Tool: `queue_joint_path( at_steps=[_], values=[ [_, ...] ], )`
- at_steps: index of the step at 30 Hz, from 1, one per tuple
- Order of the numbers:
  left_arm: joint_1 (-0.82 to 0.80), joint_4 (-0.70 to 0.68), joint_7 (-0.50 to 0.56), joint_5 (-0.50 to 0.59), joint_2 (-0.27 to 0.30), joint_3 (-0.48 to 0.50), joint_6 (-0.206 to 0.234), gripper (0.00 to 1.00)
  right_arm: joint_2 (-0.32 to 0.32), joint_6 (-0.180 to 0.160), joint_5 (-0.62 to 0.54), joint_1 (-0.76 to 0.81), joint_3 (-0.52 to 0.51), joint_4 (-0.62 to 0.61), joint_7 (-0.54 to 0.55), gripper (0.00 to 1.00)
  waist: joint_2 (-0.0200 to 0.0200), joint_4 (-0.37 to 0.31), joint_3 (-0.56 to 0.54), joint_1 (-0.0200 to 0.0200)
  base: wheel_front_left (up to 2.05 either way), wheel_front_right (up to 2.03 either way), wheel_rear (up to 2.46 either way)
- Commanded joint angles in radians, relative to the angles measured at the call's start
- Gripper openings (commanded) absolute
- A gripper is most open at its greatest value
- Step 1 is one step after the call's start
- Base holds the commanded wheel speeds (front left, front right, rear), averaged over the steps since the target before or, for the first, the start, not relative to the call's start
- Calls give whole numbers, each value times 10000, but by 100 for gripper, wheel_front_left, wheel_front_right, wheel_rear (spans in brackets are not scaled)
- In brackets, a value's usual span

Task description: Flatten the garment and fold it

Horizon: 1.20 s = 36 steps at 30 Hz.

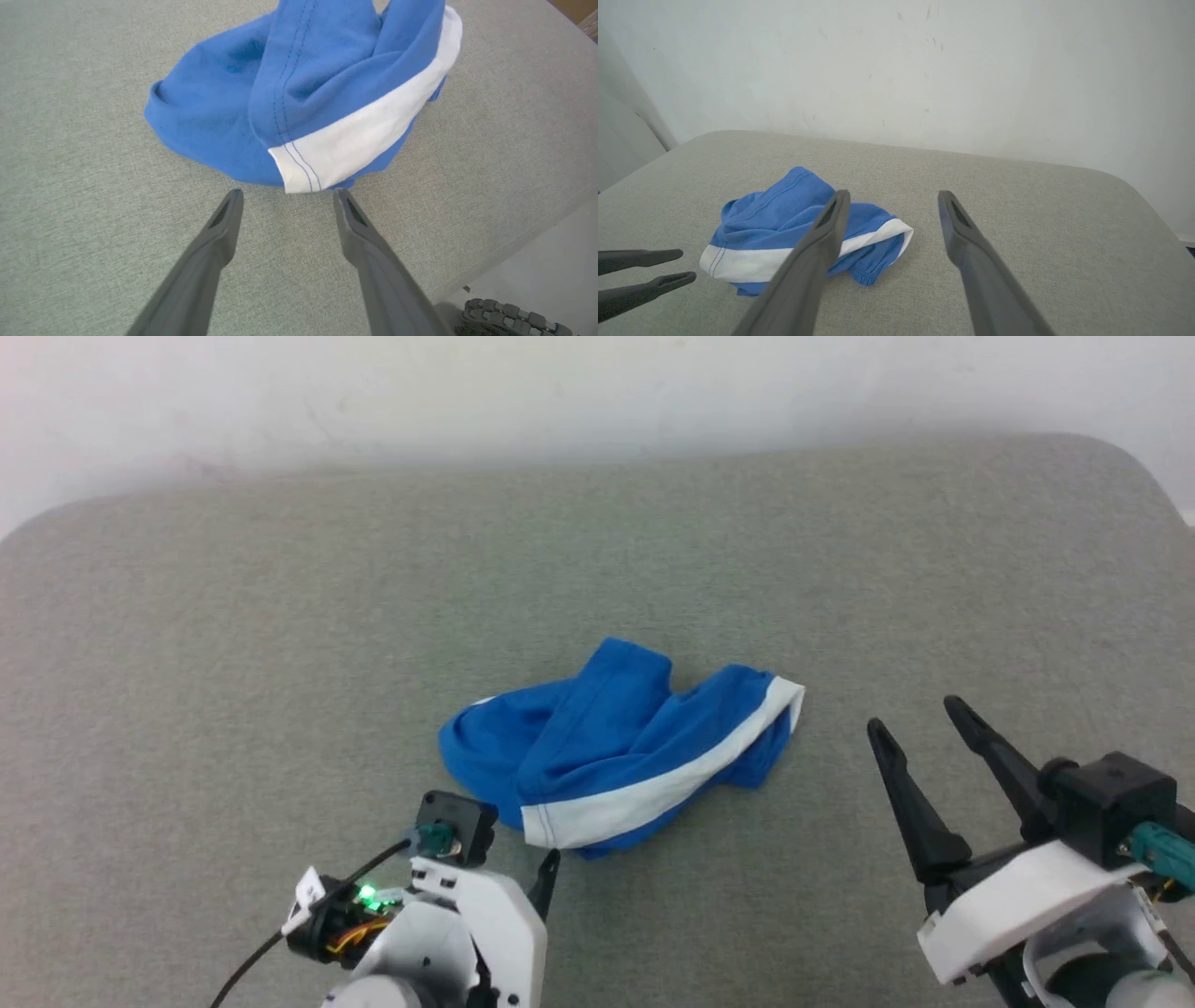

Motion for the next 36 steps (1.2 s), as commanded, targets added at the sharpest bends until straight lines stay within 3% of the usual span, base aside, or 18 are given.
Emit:
queue_joint_path(
  at_steps=[1, 4, 5, 6, 7, 8, 9, 14, 19, 23, 27, 30, 35, 36],
  values=[
    [-315, 175, 262, -134, -65, -61, -95, 100, 110, -9, -114, 205, -19, -215, 66, 100, -1, -319, 134, 1, 0, 0, 0],
    [-519, 501, 447, -300, -168, -22, -107, 100, 217, -9, -131, 271, 7, -328, 55, 100, -1, -470, 171, 1, 0, 0, 0],
    [-589, 597, 445, -331, -190, -7, -120, 87, 244, -9, -128, 265, 35, -339, 38, 100, -1, -523, 179, 1, 0, 0, 0],
    [-658, 678, 435, -359, -215, -2, -142, 56, 268, -9, -128, 258, 48, -331, 44, 100, -1, -562, 188, 1, 0, 0, 0],
    [-704, 754, 453, -464, -285, 12, -172, 11, 297, -9, -121, 248, 38, -326, 31, 100, -1, -582, 195, 1, 0, 0, 0],
    [-704, 754, 453, -464, -285, 12, -172, 11, 297, -9, -121, 248, 38, -326, 31, 100, -1, -582, 195, 1, 0, 0, 0],
    [-755, 842, 507, -538, -321, -1, -218, 0, 318, -9, -118, 239, 30, -320, 16, 100, -1, -591, 196, 1, 0, 0, 0],
    [-1146, 801, 245, -531, -290, -3, -461, 0, 389, -9, -128, 201, -56, -294, -48, 100, -1, -609, 206, 1, 0, 0, 0],
    [-1538, -722, -146, -198, 211, 417, -407, 0, 473, -9, -154, 313, -358, -305, -51, 100, -1, -445, 162, 1, 0, 0, 0],
    [-1186, -1825, -247, 181, 1170, 1633, 338, 0, 537, -9, -167, 420, -469, -324, -3, 100, -1, -272, 162, 1, 0, 0, 0],
    [105, -1767, -404, 311, 1950, 2968, 1246, 0, 610, -9, -161, 470, -476, -352, 94, 100, -1, -129, 224, 1, 0, 0, 0],
    [1143, -1271, -462, 65, 1936, 3430, 1671, 0, 649, -9, -154, 469, -507, -372, 123, 100, -1, -38, 315, 1, 0, 0, 0],
    [1999, -259, -531, -456, 1247, 3343, 1934, 0, 683, -9, -159, 349, -487, -374, 168, 100, -1, 20, 458, 1, 0, 0, 0],
    [2012, -88, -588, -556, 1099, 3310, 1933, 24, 687, -9, -158, 329, -484, -371, 171, 100, -1, 28, 468, 1, 0, 0, 0]
  ],
)
